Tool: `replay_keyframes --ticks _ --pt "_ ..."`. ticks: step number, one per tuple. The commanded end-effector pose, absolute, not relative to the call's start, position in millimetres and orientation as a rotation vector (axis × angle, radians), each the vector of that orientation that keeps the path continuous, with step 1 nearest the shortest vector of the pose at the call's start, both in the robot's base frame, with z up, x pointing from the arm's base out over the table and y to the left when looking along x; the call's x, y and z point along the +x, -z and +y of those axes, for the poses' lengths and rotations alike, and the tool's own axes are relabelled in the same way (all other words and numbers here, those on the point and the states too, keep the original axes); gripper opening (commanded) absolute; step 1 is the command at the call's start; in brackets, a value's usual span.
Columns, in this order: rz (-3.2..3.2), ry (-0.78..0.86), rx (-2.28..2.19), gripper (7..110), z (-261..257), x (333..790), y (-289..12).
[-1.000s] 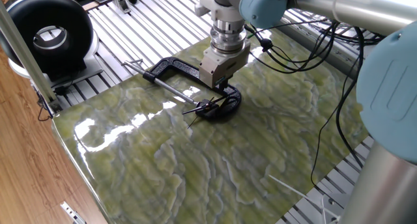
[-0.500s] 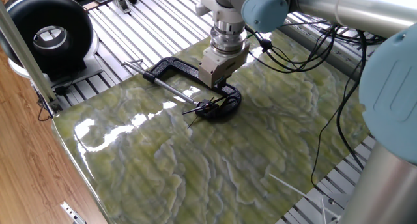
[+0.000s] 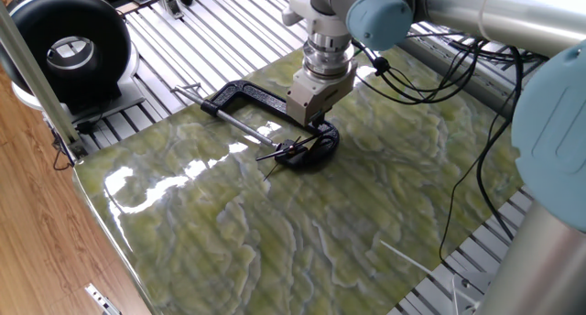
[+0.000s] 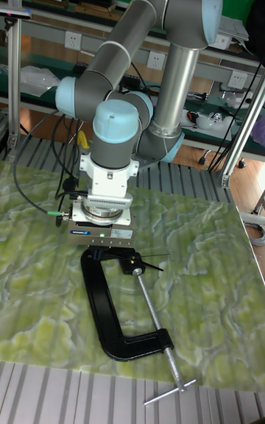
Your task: Turn the hands of a clock
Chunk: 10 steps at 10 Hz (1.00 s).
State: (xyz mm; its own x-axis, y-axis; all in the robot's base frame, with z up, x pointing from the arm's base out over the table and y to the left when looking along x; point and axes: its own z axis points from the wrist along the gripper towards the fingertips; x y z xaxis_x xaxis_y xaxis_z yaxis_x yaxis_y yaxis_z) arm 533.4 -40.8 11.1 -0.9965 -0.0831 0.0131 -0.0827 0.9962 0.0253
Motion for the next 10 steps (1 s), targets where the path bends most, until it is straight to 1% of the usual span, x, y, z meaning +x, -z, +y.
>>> replay_keyframes --ticks 1,10 --pt "-3.131 0.04 0.124 7 -46 533 -9" --pt "-3.091 0.066 0.142 7 -43 513 -7"
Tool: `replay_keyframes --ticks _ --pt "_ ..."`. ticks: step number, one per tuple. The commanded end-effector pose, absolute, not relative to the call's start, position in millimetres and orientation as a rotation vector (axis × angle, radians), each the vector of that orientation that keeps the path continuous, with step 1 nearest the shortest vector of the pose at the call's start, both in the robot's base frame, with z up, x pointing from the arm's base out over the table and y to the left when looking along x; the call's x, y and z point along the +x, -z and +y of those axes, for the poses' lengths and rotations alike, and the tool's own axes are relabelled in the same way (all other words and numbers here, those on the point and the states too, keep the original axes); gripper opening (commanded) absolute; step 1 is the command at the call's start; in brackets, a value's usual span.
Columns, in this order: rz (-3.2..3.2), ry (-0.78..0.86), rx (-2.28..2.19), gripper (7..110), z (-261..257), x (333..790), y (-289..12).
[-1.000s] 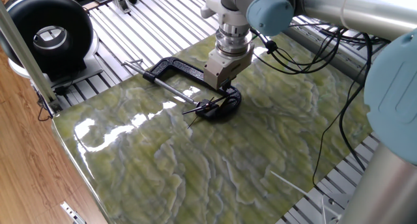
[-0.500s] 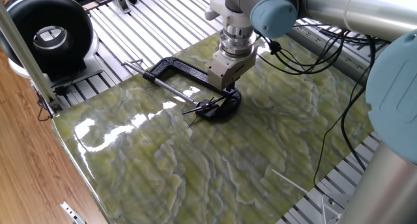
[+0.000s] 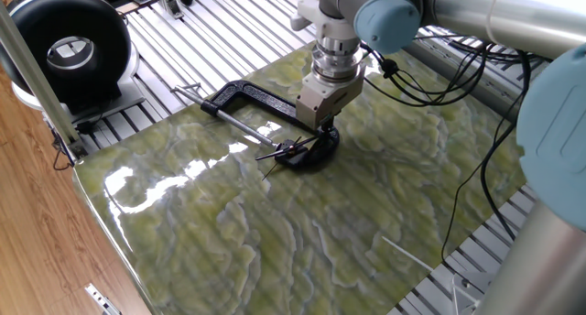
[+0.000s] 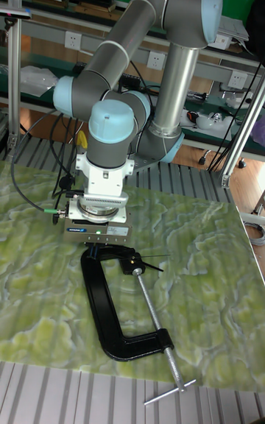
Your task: Turn the hands of a clock
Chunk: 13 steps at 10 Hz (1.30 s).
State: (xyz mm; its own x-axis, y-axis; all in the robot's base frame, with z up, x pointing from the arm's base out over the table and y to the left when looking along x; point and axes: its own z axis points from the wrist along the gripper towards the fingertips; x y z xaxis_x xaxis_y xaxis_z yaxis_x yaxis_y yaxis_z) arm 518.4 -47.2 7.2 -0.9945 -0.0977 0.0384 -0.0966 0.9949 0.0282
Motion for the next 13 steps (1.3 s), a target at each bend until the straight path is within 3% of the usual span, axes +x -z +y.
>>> replay_keyframes --ticks 1,13 --pt "-3.083 0.067 0.149 7 -42 511 -8" --pt "-3.001 0.1 0.247 7 -28 482 -8"
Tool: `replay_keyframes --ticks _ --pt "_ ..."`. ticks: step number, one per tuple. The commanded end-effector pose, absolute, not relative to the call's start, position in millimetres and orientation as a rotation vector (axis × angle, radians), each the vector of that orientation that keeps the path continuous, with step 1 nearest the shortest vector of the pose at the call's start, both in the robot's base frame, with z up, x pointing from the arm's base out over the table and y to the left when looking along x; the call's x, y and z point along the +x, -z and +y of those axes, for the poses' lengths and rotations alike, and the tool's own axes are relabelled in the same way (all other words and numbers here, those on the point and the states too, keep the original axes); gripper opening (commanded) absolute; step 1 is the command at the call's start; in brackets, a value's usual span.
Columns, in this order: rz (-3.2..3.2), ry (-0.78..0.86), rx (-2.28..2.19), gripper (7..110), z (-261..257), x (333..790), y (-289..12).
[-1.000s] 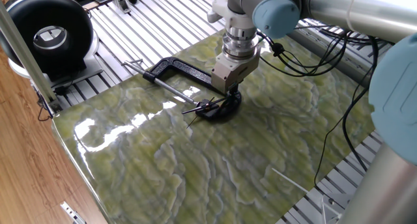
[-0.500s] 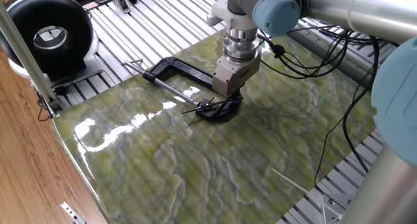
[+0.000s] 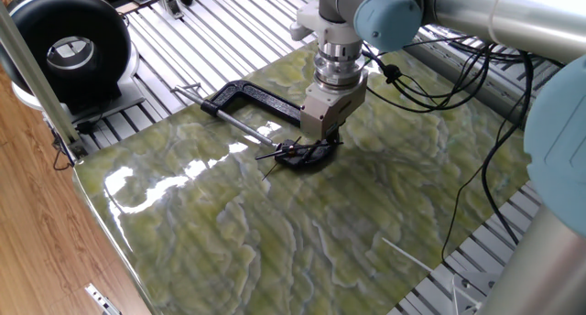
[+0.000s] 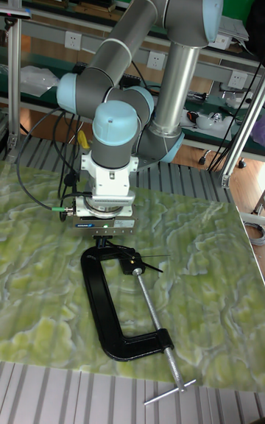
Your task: Turn the hands of a clock
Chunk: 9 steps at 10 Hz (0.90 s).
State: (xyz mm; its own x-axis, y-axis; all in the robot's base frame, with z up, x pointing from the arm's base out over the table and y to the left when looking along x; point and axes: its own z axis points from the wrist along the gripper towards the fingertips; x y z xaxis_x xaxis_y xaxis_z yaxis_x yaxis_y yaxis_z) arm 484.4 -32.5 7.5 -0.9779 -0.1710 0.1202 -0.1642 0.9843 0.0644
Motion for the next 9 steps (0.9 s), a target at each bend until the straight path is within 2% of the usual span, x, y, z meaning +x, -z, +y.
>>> replay_keyframes --ticks 1,9 --pt "-3.0 0.1 0.243 7 -26 480 -8" --pt "-3.0 0.076 0.183 7 -6 466 -8"
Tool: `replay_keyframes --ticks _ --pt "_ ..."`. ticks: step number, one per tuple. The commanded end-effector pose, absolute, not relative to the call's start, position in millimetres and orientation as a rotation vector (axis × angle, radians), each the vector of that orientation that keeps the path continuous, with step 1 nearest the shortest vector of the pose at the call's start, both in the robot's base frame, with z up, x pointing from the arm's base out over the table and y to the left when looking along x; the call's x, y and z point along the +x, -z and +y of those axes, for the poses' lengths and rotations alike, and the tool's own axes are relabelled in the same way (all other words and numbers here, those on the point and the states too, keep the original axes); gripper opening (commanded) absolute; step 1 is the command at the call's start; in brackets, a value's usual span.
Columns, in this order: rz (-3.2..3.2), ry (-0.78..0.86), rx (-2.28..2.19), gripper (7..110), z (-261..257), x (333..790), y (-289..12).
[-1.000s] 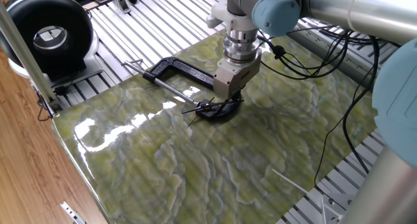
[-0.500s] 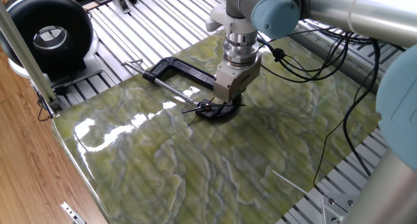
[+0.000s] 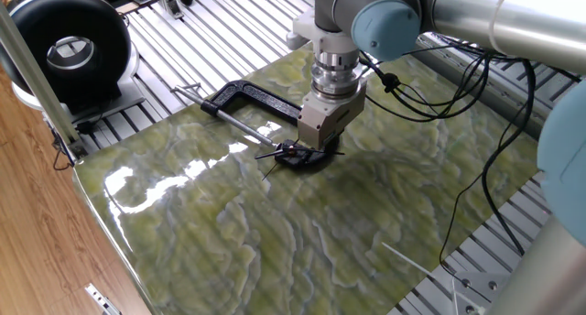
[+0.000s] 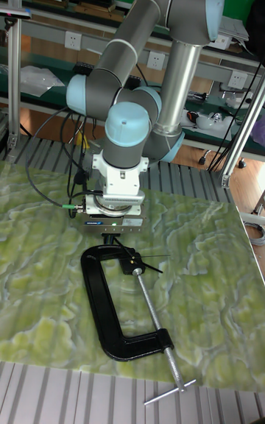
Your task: Turn the hands of a clock
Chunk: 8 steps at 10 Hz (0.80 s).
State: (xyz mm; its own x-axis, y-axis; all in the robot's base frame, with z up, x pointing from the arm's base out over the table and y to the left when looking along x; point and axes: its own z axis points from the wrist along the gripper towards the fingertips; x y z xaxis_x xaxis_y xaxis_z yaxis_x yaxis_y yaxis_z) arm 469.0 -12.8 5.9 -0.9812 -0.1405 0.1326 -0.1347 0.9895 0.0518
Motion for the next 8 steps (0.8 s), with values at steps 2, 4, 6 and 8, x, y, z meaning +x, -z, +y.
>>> replay_keyframes --ticks 2,4,6,8 --pt "-3.001 0.08 0.17 7 0.2 462.5 -6.8" --pt "-3.001 0.075 0.167 7 2.8 460.0 -7.1" --pt "-2.998 0.075 0.167 7 3.9 457.9 -8.7" --pt "-2.996 0.077 0.167 7 5.7 456.7 -8.2"
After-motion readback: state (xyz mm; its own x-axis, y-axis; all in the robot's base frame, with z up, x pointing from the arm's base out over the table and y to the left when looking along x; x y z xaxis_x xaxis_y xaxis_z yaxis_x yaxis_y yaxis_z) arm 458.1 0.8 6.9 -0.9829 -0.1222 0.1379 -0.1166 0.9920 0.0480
